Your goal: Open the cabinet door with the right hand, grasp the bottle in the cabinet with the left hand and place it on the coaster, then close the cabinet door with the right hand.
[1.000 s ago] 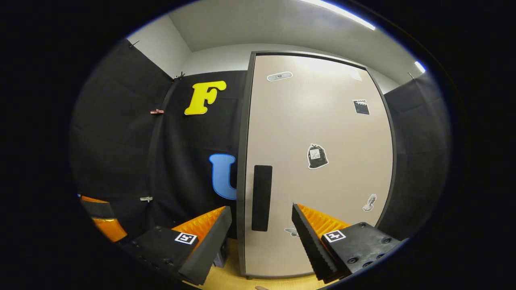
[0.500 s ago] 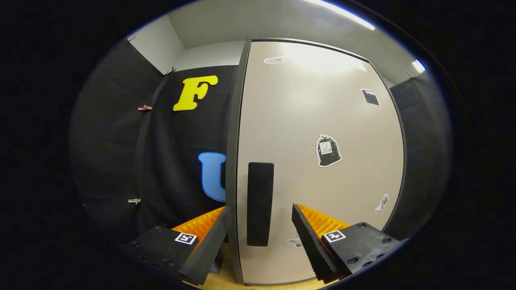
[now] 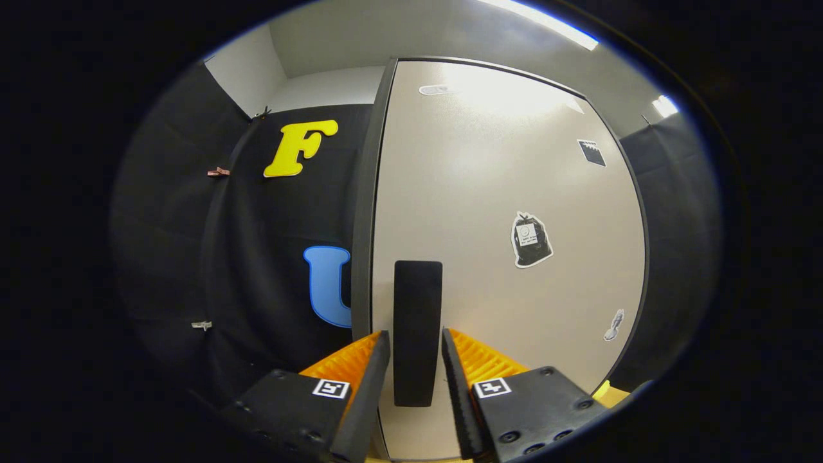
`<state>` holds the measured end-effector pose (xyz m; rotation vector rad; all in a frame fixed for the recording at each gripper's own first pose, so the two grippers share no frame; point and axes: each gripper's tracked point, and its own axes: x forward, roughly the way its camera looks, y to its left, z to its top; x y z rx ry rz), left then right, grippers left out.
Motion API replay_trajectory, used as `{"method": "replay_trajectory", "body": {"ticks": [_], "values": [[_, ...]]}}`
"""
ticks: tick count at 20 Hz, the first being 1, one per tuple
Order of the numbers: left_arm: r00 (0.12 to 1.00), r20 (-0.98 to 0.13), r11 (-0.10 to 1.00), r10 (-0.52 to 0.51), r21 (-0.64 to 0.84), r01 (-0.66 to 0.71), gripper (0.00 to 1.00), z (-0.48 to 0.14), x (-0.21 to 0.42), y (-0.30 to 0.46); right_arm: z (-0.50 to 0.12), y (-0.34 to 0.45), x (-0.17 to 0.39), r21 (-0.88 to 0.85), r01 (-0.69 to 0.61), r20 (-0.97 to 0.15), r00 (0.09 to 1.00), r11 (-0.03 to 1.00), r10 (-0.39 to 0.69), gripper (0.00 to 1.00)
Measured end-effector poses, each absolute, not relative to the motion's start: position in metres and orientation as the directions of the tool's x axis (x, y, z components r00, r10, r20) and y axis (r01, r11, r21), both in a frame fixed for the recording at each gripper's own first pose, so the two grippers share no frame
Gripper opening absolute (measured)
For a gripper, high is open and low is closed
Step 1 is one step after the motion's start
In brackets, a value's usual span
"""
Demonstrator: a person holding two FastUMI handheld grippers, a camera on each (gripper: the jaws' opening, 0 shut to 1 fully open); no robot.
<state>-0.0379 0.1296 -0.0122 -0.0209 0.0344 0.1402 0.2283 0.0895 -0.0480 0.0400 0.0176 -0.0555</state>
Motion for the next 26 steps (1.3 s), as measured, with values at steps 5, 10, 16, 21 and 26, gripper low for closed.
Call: {"method": "replay_trajectory", "body": {"ticks": [5, 10, 16, 21, 26], "values": [[0.985, -0.025, 0.985, 0.172, -0.012, -0.173, 0.85, -0.009, -0.050, 0.141, -0.052, 0.089, 0.230, 0.022, 0.092, -0.036, 0.995, 0.996, -0.091, 0.37], [0.981, -0.020, 0.981, 0.195, -0.018, -0.195, 0.86, -0.006, -0.059, 0.148, -0.052, 0.088, 0.225, 0.031, 0.094, -0.054, 0.994, 0.995, -0.092, 0.19], [0.984, -0.008, 0.984, 0.180, -0.007, -0.180, 0.85, 0.002, -0.061, 0.142, -0.048, 0.088, 0.201, 0.049, 0.040, -0.085, 0.996, 0.998, -0.036, 0.07], [0.990, -0.004, 0.990, 0.138, -0.003, -0.138, 0.85, 0.008, -0.060, 0.120, -0.040, 0.079, 0.166, 0.065, -0.003, -0.090, 0.996, 0.998, 0.009, 0.07], [0.994, -0.014, 0.994, 0.109, 0.006, -0.109, 0.85, 0.001, -0.066, 0.100, -0.035, 0.065, 0.135, 0.065, -0.017, -0.095, 0.995, 0.998, 0.024, 0.07]]}}
